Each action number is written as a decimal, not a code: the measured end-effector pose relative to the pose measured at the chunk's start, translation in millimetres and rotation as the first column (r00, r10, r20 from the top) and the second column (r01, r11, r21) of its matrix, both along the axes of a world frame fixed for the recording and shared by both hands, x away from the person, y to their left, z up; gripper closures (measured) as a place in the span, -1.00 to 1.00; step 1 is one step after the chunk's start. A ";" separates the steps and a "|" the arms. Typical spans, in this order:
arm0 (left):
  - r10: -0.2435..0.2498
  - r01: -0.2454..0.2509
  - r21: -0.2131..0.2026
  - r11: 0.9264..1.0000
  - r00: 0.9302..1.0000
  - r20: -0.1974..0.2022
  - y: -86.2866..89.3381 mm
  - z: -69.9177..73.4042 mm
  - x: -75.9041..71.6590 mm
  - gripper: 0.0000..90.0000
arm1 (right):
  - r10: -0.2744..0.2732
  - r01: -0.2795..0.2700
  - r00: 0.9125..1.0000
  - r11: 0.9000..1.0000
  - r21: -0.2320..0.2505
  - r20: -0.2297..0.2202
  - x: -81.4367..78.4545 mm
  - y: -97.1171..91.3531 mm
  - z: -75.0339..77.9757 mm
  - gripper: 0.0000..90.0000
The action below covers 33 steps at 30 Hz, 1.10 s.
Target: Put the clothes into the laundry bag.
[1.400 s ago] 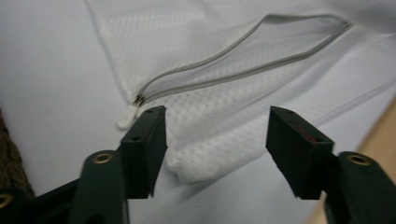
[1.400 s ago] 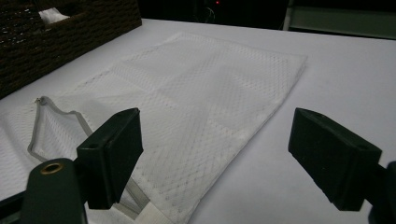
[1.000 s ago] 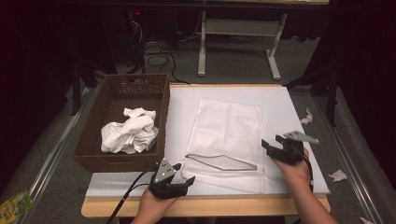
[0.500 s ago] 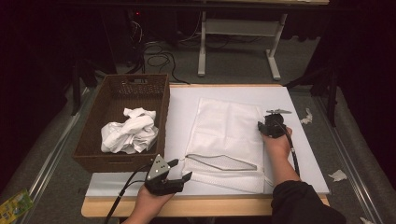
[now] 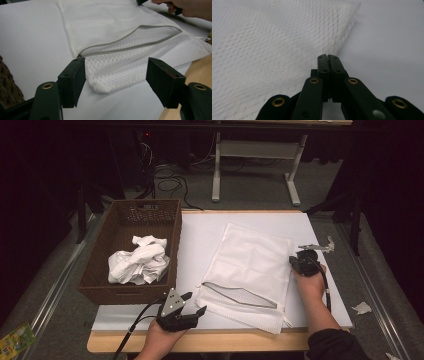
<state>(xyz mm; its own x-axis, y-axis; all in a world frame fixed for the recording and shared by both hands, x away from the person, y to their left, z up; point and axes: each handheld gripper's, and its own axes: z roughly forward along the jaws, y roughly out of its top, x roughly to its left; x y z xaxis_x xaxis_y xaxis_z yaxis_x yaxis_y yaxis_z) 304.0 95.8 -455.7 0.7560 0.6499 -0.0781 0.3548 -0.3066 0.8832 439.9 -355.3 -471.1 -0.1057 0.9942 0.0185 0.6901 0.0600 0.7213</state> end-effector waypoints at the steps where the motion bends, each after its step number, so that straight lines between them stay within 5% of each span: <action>1: 0.001 -0.001 0.000 1.000 1.000 -0.001 0.4 -0.8 1.6 -0.27 | -0.005 0.005 1.000 1.000 -0.002 0.001 -4.2 -4.4 -0.3 0.99; 12: 0.008 -0.008 0.004 1.000 1.000 0.007 0.8 -1.4 3.8 -0.28 | -0.029 0.030 0.999 0.998 -0.049 0.029 -47.4 -40.7 -4.9 0.98; 21: -0.004 0.004 0.015 1.000 1.000 -0.002 -0.4 -2.5 3.6 -0.30 | -0.017 0.019 0.999 0.998 -0.055 0.032 -60.5 -48.8 -2.1 0.83; 28: -0.008 0.007 0.031 1.000 1.000 0.015 -2.1 -1.9 2.6 -0.41 | 0.002 -0.001 0.993 1.000 -0.010 0.116 -71.8 -41.7 6.1 -0.08; 33: -0.009 0.010 0.039 0.999 1.000 -0.004 -2.0 -4.7 5.4 -0.43 | 0.043 -0.048 0.987 0.999 0.026 0.156 -85.1 -31.8 14.4 -0.43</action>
<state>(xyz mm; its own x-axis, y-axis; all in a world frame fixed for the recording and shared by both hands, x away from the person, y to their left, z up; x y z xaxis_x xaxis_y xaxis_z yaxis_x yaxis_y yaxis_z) 309.4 93.8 -460.4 0.7620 0.6452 -0.0559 0.3549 -0.3438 0.8694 354.7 -387.2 -456.8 -0.1545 0.9876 0.0276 0.5668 0.0657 0.8213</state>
